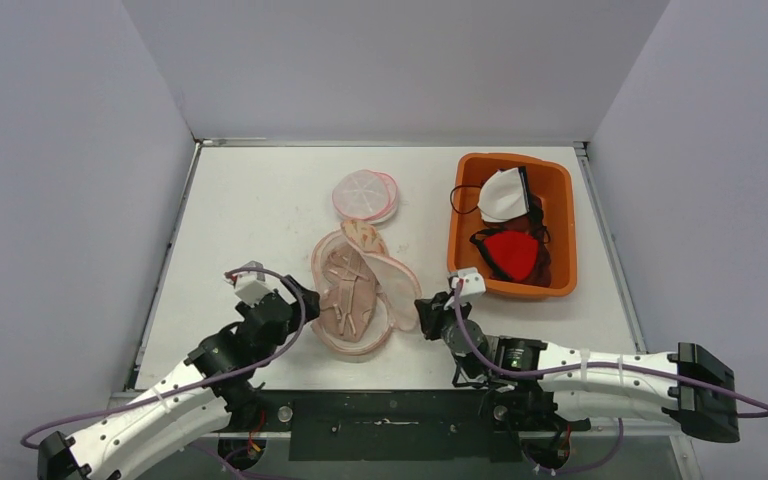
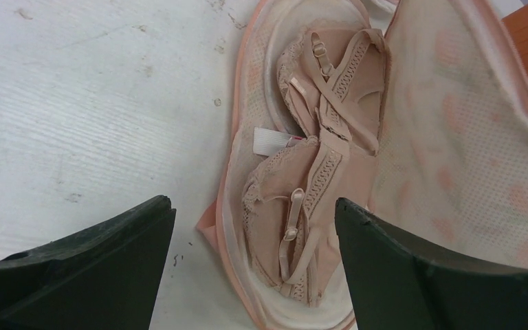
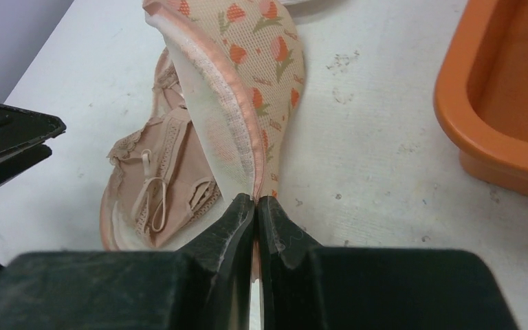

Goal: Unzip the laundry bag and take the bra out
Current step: Open the laundry bag at the center of the board.

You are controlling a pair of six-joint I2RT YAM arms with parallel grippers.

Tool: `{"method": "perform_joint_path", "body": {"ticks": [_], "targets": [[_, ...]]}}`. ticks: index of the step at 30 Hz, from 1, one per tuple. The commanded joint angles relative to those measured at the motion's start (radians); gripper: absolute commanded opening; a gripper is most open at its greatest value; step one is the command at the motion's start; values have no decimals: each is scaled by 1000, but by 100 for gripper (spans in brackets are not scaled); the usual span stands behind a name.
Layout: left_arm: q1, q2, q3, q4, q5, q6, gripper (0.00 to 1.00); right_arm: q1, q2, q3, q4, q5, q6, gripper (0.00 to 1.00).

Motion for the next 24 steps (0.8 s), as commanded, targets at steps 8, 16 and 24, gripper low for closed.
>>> {"method": "perform_joint_path", "body": {"ticks": [8, 16, 24], "targets": [[230, 211, -5, 319, 352, 163, 85, 10, -205, -87, -220, 97, 146, 8], [271, 313, -5, 373, 380, 170, 85, 100, -244, -18, -268, 106, 32, 70], [277, 290, -6, 347, 360, 153, 84, 159, -111, 194, -312, 88, -100, 76]]}}
